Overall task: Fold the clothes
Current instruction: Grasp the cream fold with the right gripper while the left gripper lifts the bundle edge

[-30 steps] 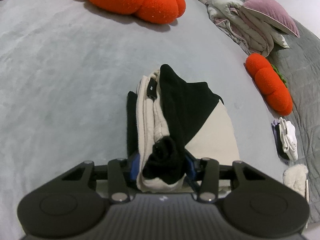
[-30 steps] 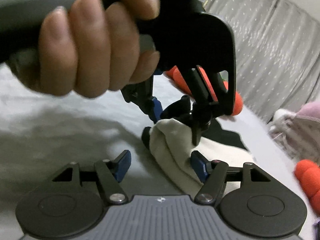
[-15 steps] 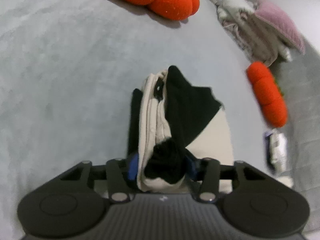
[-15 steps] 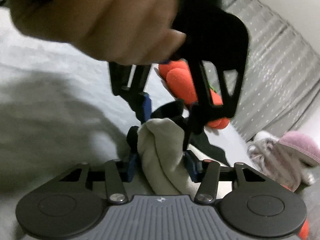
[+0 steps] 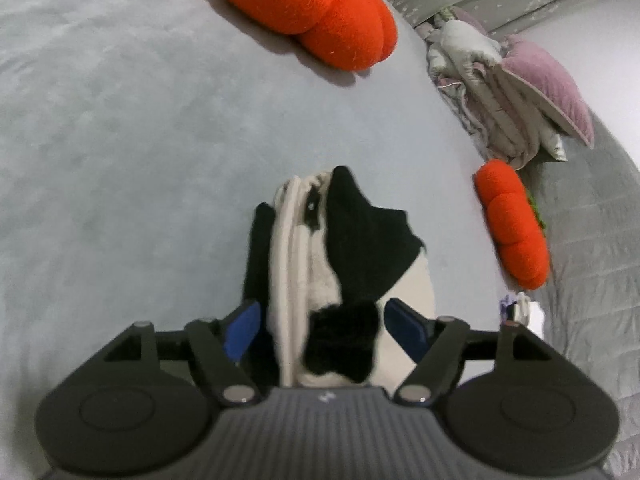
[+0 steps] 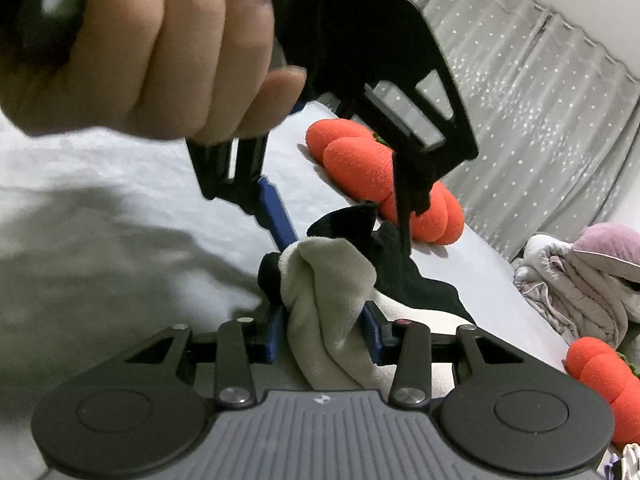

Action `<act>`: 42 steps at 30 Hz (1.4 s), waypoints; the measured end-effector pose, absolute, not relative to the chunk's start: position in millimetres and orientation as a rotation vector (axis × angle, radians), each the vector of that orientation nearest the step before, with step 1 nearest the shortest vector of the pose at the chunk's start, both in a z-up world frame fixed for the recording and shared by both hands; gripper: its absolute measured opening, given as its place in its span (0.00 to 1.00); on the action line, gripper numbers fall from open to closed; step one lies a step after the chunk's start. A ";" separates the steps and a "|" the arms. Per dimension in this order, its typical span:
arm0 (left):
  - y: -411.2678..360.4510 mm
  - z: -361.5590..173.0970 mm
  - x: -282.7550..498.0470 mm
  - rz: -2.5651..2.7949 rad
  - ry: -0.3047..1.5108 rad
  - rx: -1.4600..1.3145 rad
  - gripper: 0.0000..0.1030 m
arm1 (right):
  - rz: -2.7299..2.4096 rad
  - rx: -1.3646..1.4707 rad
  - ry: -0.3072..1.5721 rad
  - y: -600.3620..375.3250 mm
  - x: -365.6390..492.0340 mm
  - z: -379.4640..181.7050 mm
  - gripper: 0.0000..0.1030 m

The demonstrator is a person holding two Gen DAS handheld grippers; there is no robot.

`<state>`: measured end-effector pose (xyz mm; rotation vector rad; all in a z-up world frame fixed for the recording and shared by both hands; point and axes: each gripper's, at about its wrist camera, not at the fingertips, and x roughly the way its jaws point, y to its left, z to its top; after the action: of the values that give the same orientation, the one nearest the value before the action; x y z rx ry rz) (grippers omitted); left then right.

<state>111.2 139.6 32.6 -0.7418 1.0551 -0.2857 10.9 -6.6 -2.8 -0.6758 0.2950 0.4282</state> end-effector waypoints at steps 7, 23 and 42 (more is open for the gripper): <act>129.7 29.7 107.4 -0.320 1.033 -0.743 0.84 | 0.422 -0.608 0.285 -16.0 8.1 10.6 0.36; 146.7 44.5 95.9 -0.413 0.925 -0.910 0.86 | 0.471 -0.377 0.359 -59.5 0.8 63.5 0.35; 149.2 37.5 90.5 -0.432 0.873 -0.987 0.90 | 0.479 -0.257 0.390 -71.4 8.2 75.7 0.35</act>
<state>90.5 149.2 37.5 -0.9870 0.8728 -0.4318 8.2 -71.4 75.7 -0.2572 0.3904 0.4792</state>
